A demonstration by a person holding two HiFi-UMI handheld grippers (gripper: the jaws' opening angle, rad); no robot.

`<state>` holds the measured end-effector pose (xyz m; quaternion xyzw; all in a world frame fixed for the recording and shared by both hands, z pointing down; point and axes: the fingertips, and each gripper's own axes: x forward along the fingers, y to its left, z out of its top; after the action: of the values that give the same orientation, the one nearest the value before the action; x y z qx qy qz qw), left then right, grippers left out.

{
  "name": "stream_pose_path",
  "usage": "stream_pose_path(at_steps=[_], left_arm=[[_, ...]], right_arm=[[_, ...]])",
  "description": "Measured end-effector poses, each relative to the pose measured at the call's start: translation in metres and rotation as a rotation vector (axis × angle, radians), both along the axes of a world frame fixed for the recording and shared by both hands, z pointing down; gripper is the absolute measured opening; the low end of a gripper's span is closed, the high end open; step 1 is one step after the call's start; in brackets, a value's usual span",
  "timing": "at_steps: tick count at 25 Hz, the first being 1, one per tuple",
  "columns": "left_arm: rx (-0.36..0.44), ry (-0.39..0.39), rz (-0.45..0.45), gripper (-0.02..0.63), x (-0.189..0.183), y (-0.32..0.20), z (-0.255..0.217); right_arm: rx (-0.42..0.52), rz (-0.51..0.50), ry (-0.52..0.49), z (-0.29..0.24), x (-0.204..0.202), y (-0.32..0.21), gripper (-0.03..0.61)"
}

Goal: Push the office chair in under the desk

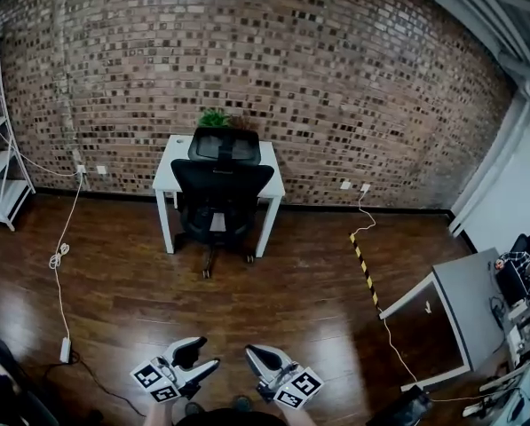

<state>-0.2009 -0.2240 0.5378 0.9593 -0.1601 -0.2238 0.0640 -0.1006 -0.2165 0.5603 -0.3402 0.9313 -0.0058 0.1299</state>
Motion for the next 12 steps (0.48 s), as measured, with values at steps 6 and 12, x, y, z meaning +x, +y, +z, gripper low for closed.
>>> stream_pose_path(at_steps=[6,12], left_arm=[[0.007,0.053,-0.009,0.348,-0.033,0.021,-0.005],[0.029,0.057,-0.012,0.347,-0.053,0.038,-0.016]], right_arm=[[0.041,-0.014,0.028,-0.007,-0.035,0.027,0.0],[0.072,-0.038,0.034,-0.02,-0.058,0.047,0.0]])
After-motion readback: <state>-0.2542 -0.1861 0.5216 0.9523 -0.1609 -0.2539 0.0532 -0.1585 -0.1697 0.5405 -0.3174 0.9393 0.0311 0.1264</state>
